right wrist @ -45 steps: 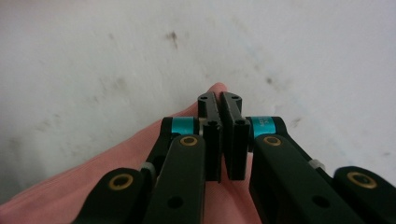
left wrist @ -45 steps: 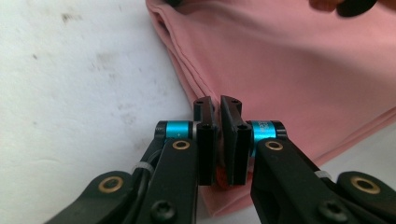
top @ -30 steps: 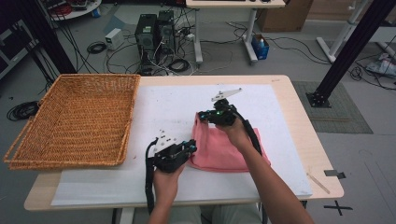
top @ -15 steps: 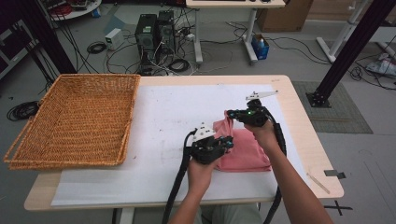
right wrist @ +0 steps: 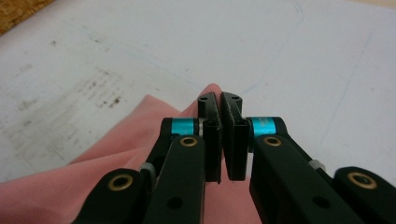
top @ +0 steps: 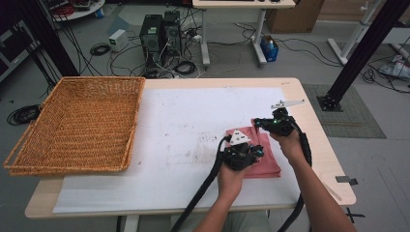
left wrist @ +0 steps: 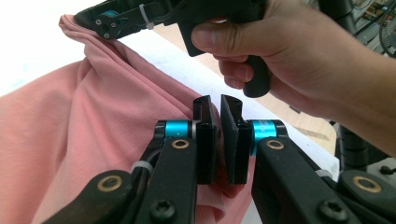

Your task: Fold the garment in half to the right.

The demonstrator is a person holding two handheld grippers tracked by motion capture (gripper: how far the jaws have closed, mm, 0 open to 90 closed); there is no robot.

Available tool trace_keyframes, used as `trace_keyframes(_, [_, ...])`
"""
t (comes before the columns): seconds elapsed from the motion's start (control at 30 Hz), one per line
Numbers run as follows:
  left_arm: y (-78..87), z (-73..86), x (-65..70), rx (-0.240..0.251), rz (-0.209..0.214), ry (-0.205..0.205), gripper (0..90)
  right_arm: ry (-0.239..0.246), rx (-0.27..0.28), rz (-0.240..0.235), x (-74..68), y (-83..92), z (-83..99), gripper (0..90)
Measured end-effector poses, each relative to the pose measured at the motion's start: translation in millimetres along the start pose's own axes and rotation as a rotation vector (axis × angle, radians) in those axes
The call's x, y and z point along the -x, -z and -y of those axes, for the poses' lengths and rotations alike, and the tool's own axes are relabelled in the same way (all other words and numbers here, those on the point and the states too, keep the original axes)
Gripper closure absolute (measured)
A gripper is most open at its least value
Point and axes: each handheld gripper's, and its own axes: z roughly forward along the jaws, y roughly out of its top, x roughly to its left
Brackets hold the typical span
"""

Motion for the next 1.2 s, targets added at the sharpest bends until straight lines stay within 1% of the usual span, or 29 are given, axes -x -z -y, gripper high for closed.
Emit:
trace_keyframes(0.03, [-0.8, 0.3, 0.2, 0.003, 0.004, 0.001, 79.0, -0.003, -0.004, 0.023, 1.8, 0.3, 1.7, 84.2])
trace_keyframes(0.07, [-0.7, 0.3, 0.3, 0.011, 0.000, -0.001, 71.5, -0.021, -0.004, 0.038, 3.3, 1.9, 2.7, 77.6])
trace_keyframes(0.1, [1.7, -0.4, -0.2, 0.025, -0.005, -0.004, 64.4, -0.046, 0.007, 0.045, 6.7, 5.0, 4.3, 74.3])
trace_keyframes(0.17, [12.9, -2.9, -4.0, 0.072, -0.023, -0.013, 54.8, -0.093, 0.033, 0.071, 13.8, 15.4, 9.1, 62.5])
trace_keyframes(0.2, [20.1, -4.4, -7.4, 0.095, -0.037, -0.011, 51.5, -0.126, 0.042, 0.081, 17.1, 22.2, 12.7, 61.4])
trace_keyframes(0.27, [36.6, -6.0, -16.8, 0.132, -0.073, -0.016, 43.8, -0.150, 0.074, 0.093, 20.0, 38.0, 23.2, 58.1])
trace_keyframes(0.3, [45.5, -5.2, -22.6, 0.151, -0.096, -0.020, 41.2, -0.161, 0.094, 0.089, 19.7, 46.6, 30.1, 56.3])
trace_keyframes(0.33, [56.4, -2.8, -30.6, 0.172, -0.120, -0.013, 39.7, -0.179, 0.115, 0.067, 18.3, 55.3, 37.7, 54.5])
trace_keyframes(0.37, [62.4, -0.8, -35.3, 0.185, -0.134, -0.002, 38.0, -0.192, 0.149, 0.068, 13.7, 66.0, 48.4, 53.6])
trace_keyframes(0.43, [77.4, 5.5, -47.0, 0.203, -0.164, 0.015, 34.2, -0.194, 0.172, 0.050, 4.0, 77.3, 64.1, 53.5])
trace_keyframes(0.47, [84.0, 9.0, -52.1, 0.209, -0.178, 0.019, 34.2, -0.197, 0.173, 0.047, -2.6, 81.0, 73.0, 53.5])
trace_keyframes(0.53, [95.7, 16.9, -61.9, 0.217, -0.205, 0.040, 34.2, -0.210, 0.159, 0.020, -17.3, 82.9, 88.7, 53.5])
trace_keyframes(0.57, [98.9, 19.4, -64.7, 0.216, -0.213, 0.047, 34.2, -0.210, 0.148, -0.007, -28.2, 79.9, 96.1, 53.5])
trace_keyframes(0.63, [106.0, 24.9, -70.5, 0.211, -0.234, 0.063, 34.2, -0.203, 0.118, -0.061, -43.6, 71.1, 102.9, 53.6])
trace_keyframes(0.67, [108.9, 27.3, -72.5, 0.213, -0.243, 0.069, 34.2, -0.215, 0.112, -0.099, -50.5, 65.3, 105.0, 53.5])
trace_keyframes(0.7, [111.5, 29.4, -74.0, 0.211, -0.249, 0.076, 34.2, -0.227, 0.115, -0.120, -55.7, 59.4, 106.4, 53.1])
trace_keyframes(0.73, [113.6, 31.2, -74.8, 0.211, -0.252, 0.079, 34.2, -0.232, 0.112, -0.103, -59.9, 53.7, 107.3, 54.1])
trace_keyframes(0.77, [115.8, 32.7, -75.4, 0.211, -0.256, 0.080, 34.2, -0.251, 0.103, -0.105, -61.4, 48.0, 108.2, 59.7])
trace_keyframes(0.8, [117.9, 34.0, -75.9, 0.211, -0.258, 0.079, 34.2, -0.268, 0.094, -0.136, -61.4, 43.3, 109.1, 69.6])
trace_keyframes(0.83, [120.1, 35.4, -76.4, 0.210, -0.265, 0.076, 34.2, -0.257, 0.088, -0.142, -62.1, 40.9, 109.8, 80.1])
trace_keyframes(0.9, [124.4, 37.6, -78.4, 0.211, -0.271, 0.078, 34.2, -0.230, 0.073, -0.107, -62.5, 43.0, 109.7, 84.7])
trace_keyframes(0.93, [127.1, 39.1, -79.9, 0.217, -0.275, 0.081, 34.2, -0.221, 0.088, -0.086, -62.3, 46.5, 109.7, 85.1])
trace_keyframes(0.97, [129.6, 39.8, -81.3, 0.212, -0.280, 0.077, 34.2, -0.210, 0.111, -0.039, -61.4, 54.8, 109.4, 85.3])
trace_keyframes(1.03, [133.4, 40.8, -83.1, 0.220, -0.286, 0.078, 34.2, -0.202, 0.138, 0.032, -57.2, 68.3, 108.9, 85.3])
trace_keyframes(1.07, [134.8, 41.0, -83.7, 0.222, -0.290, 0.076, 34.2, -0.188, 0.125, 0.071, -55.4, 72.5, 108.5, 85.2])
trace_keyframes(1.1, [135.8, 41.0, -84.3, 0.224, -0.290, 0.072, 34.2, -0.158, 0.098, 0.125, -54.1, 74.6, 108.7, 85.0])
trace_keyframes(1.13, [136.8, 41.1, -84.7, 0.225, -0.291, 0.073, 34.2, -0.147, 0.063, 0.151, -51.6, 74.6, 109.7, 84.0])
trace_keyframes(1.17, [136.8, 41.1, -84.7, 0.225, -0.291, 0.073, 34.1, -0.147, 0.063, 0.151, -51.6, 74.6, 109.7, 84.0])
trace_keyframes(1.2, [138.5, 41.7, -85.4, 0.225, -0.298, 0.070, 34.1, -0.138, 0.030, 0.179, -49.1, 73.2, 111.4, 82.3])
